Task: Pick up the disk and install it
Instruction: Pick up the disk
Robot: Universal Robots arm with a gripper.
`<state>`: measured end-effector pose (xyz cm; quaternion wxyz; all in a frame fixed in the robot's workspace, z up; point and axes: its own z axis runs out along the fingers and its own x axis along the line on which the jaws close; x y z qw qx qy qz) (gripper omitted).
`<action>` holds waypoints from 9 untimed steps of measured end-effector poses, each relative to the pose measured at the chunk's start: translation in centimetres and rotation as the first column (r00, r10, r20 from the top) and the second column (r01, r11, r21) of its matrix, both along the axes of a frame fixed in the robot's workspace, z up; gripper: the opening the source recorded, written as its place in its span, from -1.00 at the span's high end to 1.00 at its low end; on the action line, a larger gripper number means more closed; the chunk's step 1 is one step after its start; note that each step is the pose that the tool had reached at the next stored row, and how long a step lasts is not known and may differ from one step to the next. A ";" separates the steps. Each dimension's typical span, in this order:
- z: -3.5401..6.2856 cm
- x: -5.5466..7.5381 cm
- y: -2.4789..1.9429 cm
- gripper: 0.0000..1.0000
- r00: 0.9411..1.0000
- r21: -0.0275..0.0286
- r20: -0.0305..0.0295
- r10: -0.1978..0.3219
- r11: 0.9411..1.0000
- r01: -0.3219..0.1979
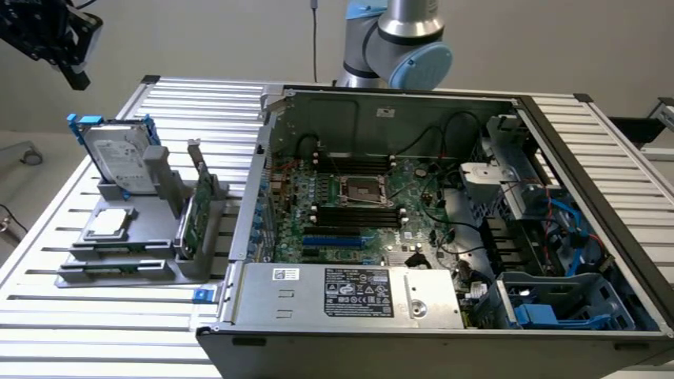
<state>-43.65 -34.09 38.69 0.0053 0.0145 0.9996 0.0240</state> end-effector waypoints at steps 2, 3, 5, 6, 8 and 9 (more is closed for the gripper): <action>0.00 0.0 0.00 0.79 1.000 0.000 0.000 0.000 1.000 0.000; 0.00 -0.1 0.00 0.79 1.000 0.000 0.000 0.000 1.000 0.000; 0.00 -0.1 0.00 0.79 1.000 0.000 0.000 0.001 1.000 -0.001; 0.00 -0.1 0.00 0.79 1.000 0.000 0.000 0.001 1.000 -0.001; 0.00 -0.2 0.00 0.79 1.000 0.000 0.000 0.001 1.000 -0.001; 0.00 -0.2 0.00 0.79 1.000 0.000 0.000 0.001 1.000 -0.001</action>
